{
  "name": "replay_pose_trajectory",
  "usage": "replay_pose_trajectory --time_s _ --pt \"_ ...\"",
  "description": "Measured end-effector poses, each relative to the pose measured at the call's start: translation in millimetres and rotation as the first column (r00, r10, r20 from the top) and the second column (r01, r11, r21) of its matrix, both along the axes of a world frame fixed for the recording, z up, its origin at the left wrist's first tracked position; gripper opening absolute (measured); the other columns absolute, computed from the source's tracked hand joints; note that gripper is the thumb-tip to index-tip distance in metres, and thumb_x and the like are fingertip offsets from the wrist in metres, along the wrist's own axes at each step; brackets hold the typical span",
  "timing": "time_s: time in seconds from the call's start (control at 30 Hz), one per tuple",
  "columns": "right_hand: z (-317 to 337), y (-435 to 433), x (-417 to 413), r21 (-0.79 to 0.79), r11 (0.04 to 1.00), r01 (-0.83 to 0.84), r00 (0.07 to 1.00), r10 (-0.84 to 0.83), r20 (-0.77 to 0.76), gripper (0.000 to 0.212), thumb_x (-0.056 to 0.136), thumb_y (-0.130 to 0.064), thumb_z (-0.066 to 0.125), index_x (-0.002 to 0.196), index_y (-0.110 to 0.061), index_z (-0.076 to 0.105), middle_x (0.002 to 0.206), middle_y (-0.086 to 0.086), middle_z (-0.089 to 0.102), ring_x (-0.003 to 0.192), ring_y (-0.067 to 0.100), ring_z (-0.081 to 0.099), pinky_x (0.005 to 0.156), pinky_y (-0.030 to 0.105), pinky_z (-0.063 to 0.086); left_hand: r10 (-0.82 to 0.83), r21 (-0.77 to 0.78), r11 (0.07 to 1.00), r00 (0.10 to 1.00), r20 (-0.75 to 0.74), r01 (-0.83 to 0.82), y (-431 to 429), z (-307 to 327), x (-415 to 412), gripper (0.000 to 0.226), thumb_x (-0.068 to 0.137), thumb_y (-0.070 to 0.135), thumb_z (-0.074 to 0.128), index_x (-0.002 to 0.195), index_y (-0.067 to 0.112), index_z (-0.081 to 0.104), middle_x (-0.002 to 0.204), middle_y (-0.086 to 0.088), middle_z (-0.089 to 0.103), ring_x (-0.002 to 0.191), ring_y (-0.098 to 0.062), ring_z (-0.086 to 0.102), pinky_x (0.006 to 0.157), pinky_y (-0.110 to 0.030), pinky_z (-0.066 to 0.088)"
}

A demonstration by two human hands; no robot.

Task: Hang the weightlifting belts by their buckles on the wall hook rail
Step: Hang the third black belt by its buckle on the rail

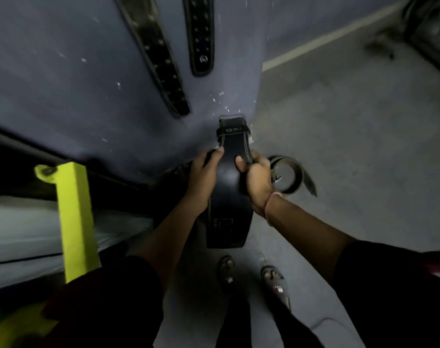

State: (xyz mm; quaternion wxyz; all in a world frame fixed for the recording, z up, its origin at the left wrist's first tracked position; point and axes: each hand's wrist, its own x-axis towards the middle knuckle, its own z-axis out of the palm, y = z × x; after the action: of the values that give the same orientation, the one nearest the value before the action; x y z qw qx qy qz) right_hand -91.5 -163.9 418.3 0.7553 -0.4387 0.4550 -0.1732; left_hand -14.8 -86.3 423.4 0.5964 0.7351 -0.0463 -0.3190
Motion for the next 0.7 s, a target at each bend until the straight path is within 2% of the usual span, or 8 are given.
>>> replay_pose_trajectory --time_s 0.13,0.23,0.33,0.4,0.47,0.57,0.63,0.7 --pt "75 15 -6 -0.111 0.985 -0.131 0.987 0.14 0.076 0.022 0.09 -0.007 0.058 0.105 0.007 0.063 0.092 0.018 0.067 0.085 0.03 0.063 0.083 0.044 0.052 0.031 -0.131 0.991 0.999 0.012 -0.029 0 78 9 0.034 0.09 0.038 0.059 0.101 0.008 0.071 0.107 -0.021 0.073 0.105 -0.041 0.068 0.098 -0.059 0.052" --pt "133 17 -12 -0.223 0.956 -0.188 0.971 0.215 0.105 0.028 0.088 -0.029 0.061 0.087 -0.001 0.063 0.083 0.016 0.062 0.078 0.027 0.058 0.078 0.046 0.049 0.134 -0.241 0.962 0.991 0.004 -0.13 8 131 2 0.035 0.09 0.03 0.058 0.107 0.0 0.066 0.112 -0.027 0.069 0.103 -0.042 0.066 0.099 -0.064 0.048" --pt "188 16 -19 -0.361 0.905 -0.224 0.959 0.27 0.083 0.04 0.09 -0.046 0.062 0.078 -0.008 0.057 0.074 0.002 0.06 0.073 0.017 0.056 0.074 0.043 0.047 0.17 -0.351 0.923 0.985 0.014 -0.154 14 188 -14 0.031 0.09 0.027 0.056 0.11 0.004 0.063 0.118 -0.03 0.065 0.111 -0.048 0.063 0.101 -0.064 0.047" --pt "223 13 -21 -0.401 0.896 -0.193 0.959 0.258 0.114 0.032 0.095 -0.046 0.059 0.084 -0.017 0.058 0.077 -0.008 0.06 0.074 0.006 0.055 0.075 0.029 0.044 0.163 -0.411 0.903 0.985 0.061 -0.124 17 224 -24 0.024 0.092 0.025 0.055 0.109 0.01 0.062 0.121 -0.028 0.064 0.114 -0.048 0.061 0.103 -0.065 0.045" --pt "259 6 -22 -0.425 0.884 -0.196 0.948 0.281 0.147 0.033 0.096 -0.05 0.058 0.095 -0.017 0.062 0.086 -0.007 0.064 0.08 0.005 0.059 0.077 0.022 0.045 0.174 -0.457 0.883 0.978 0.115 -0.103 18 260 -36 0.022 0.096 0.019 0.053 0.115 0.009 0.059 0.125 -0.025 0.064 0.118 -0.043 0.061 0.107 -0.063 0.043" --pt "314 1 -25 -0.469 0.862 -0.19 0.916 0.327 0.231 0.035 0.092 -0.053 0.06 0.087 -0.018 0.063 0.083 -0.002 0.069 0.078 0.009 0.063 0.075 0.027 0.051 0.176 -0.506 0.86 0.969 0.176 -0.064 26 306 -58 0.022 0.096 0.014 0.053 0.117 0.012 0.057 0.127 -0.025 0.064 0.118 -0.039 0.062 0.11 -0.059 0.041" --pt "343 0 -25 -0.506 0.846 -0.168 0.894 0.348 0.283 0.029 0.096 -0.042 0.06 0.082 -0.017 0.06 0.076 -0.001 0.064 0.072 0.009 0.06 0.071 0.027 0.05 0.147 -0.51 0.86 0.964 0.223 -0.013 30 324 -68 0.023 0.093 0.013 0.053 0.116 0.014 0.057 0.124 -0.023 0.065 0.114 -0.033 0.062 0.11 -0.055 0.043" --pt "377 3 -28 -0.537 0.829 -0.157 0.874 0.369 0.315 0.023 0.096 -0.032 0.063 0.086 -0.011 0.059 0.082 0.008 0.063 0.078 0.018 0.061 0.077 0.036 0.051 0.121 -0.513 0.858 0.956 0.267 0.035 36 350 -79 0.026 0.091 0.01 0.051 0.116 0.013 0.056 0.122 -0.02 0.066 0.111 -0.029 0.061 0.108 -0.05 0.043"
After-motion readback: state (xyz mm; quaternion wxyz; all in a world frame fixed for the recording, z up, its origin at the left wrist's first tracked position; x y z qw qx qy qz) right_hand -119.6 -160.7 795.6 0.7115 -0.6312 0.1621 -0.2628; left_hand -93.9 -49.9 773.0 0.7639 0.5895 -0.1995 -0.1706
